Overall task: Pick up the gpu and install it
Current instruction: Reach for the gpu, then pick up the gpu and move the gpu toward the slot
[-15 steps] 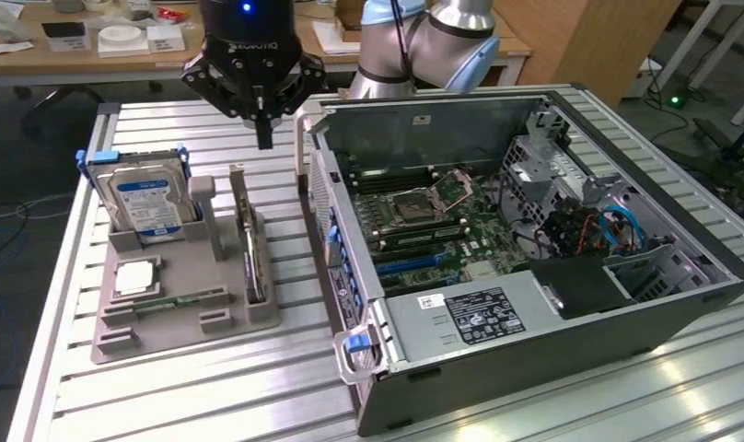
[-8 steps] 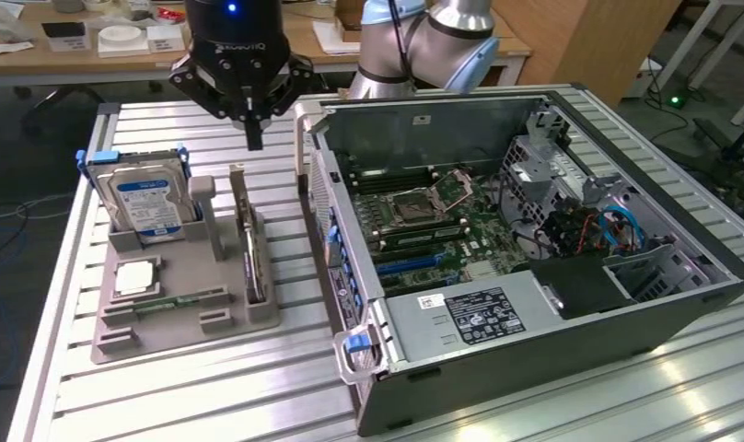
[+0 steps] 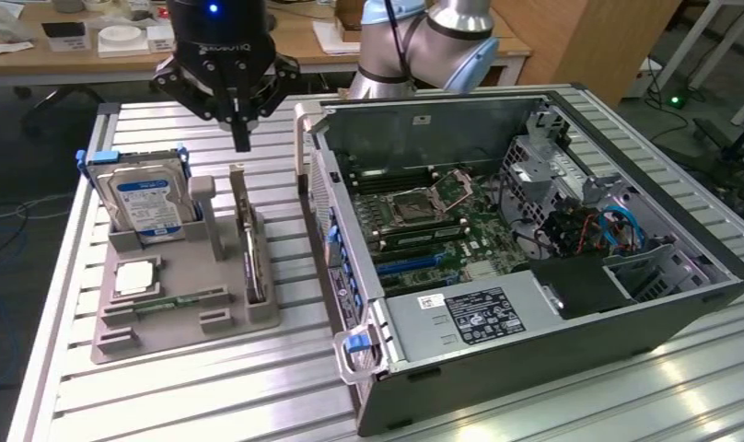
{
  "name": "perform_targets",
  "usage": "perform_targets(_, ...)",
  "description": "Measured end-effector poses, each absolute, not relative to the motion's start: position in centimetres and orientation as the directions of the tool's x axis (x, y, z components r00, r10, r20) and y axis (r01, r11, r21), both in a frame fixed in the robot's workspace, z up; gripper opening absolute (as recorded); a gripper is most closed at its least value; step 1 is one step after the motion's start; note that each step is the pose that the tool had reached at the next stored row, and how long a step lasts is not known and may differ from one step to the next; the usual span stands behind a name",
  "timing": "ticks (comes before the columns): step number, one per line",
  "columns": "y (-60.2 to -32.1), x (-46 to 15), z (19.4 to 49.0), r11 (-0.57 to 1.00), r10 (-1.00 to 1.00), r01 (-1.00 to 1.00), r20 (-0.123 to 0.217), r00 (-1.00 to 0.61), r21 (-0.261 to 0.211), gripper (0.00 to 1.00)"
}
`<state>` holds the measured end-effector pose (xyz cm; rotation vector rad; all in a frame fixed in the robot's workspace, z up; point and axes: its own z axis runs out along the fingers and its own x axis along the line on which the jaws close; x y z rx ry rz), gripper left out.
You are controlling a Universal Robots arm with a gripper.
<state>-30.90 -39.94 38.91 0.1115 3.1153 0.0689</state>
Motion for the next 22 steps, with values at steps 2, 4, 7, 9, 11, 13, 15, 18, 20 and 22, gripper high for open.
perform_targets(2,-39.9,-31.3,38.9,0.996,0.072,0.071,-0.022,-0.997,0.045,0.10)
perform_targets(4,-39.9,-31.6,38.9,0.996,0.072,0.071,-0.022,-0.997,0.045,0.10)
perform_targets(7,-40.0,-32.1,38.9,0.996,0.072,0.071,-0.022,-0.997,0.045,0.10)
perform_targets(9,-39.9,-32.3,38.9,0.996,0.072,0.071,-0.022,-0.997,0.045,0.10)
perform_targets(11,-39.9,-32.3,38.9,0.996,0.072,0.071,-0.022,-0.997,0.045,0.10)
perform_targets(13,-39.9,-32.3,38.9,0.996,0.072,0.071,-0.022,-0.997,0.045,0.10)
perform_targets(15,-39.9,-32.3,38.9,0.996,0.072,0.071,-0.022,-0.997,0.045,0.10)
perform_targets(18,-39.9,-32.3,38.9,0.996,0.072,0.071,-0.022,-0.997,0.045,0.10)
perform_targets(20,-39.9,-32.3,38.9,0.996,0.072,0.071,-0.022,-0.997,0.045,0.10)
perform_targets(22,-39.9,-32.3,38.9,0.996,0.072,0.071,-0.022,-0.997,0.045,0.10)
